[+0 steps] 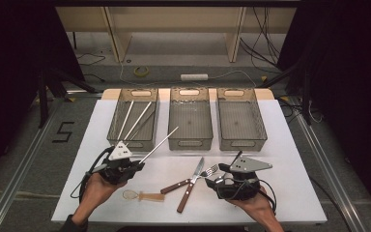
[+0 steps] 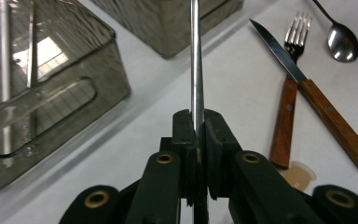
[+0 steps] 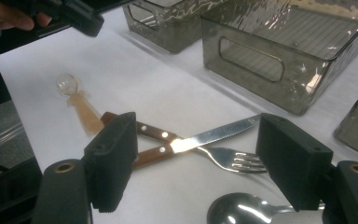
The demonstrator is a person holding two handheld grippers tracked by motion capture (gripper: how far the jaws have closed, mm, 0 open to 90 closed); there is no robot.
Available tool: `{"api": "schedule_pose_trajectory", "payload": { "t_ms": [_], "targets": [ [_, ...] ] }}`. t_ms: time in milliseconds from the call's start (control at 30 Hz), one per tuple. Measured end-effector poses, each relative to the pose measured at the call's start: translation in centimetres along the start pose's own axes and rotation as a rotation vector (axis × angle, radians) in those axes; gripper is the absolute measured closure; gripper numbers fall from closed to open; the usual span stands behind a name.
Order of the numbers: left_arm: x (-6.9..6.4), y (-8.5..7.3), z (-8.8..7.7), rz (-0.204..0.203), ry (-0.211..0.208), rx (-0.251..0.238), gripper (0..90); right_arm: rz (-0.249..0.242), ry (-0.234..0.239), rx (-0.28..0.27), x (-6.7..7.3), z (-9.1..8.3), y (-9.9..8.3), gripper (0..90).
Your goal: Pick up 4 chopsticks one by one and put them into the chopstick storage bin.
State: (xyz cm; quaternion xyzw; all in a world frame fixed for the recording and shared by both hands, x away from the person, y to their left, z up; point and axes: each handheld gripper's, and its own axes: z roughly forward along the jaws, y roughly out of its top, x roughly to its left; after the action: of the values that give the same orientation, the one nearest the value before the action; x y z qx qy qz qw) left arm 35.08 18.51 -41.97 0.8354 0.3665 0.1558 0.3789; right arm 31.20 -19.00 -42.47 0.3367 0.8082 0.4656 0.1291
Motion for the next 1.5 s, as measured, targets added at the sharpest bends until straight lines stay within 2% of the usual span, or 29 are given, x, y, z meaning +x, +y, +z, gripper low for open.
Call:
{"api": "schedule_pose_trajectory", "payload": {
  "t_ms": [100, 233, 367, 567, 733, 1067, 1233, 1333, 1500],
  "targets": [
    [1.0, 0.4, -0.3, -0.031, 0.019, -0.015, 83.6, 0.004, 0.005, 0.003, 0.0, -0.1, -0.2, 30.3],
    [2.3, 0.9, -0.1, -0.091, 0.022, -0.039, 83.5, 0.009, 0.007, -0.005, 0.1, -0.4, -0.3, 30.2],
    [3.5, 1.8, -0.1, -0.11, 0.043, -0.05, 83.5, 0.01, 0.01, 0.0, 0.2, -0.5, -0.6, 30.1],
    [6.0, 3.1, 0.3, -0.163, 0.084, -0.072, 83.5, 0.014, 0.016, 0.005, 0.5, -0.7, -0.9, 30.2],
    [7.8, 3.8, 1.5, -0.195, 0.099, -0.056, 83.5, 0.013, 0.024, 0.008, 0.7, -0.9, -1.1, 30.2],
    [10.2, 5.5, 3.5, -0.247, 0.129, -0.043, 83.5, 0.005, 0.038, 0.005, 1.3, -1.1, -1.3, 30.1],
    [11.5, 6.3, 4.8, -0.272, 0.144, -0.016, 83.5, 0.001, 0.044, 0.014, 1.4, -1.2, -1.4, 30.1],
    [11.9, 6.4, 5.3, -0.281, 0.148, 0.0, 83.5, 0.002, 0.043, 0.014, 1.4, -1.2, -1.4, 30.2],
    [13.0, 6.2, 6.1, -0.321, 0.157, 0.025, 83.4, 0.003, 0.065, 0.017, 1.4, -1.1, -1.5, 30.2]
  ]
}}
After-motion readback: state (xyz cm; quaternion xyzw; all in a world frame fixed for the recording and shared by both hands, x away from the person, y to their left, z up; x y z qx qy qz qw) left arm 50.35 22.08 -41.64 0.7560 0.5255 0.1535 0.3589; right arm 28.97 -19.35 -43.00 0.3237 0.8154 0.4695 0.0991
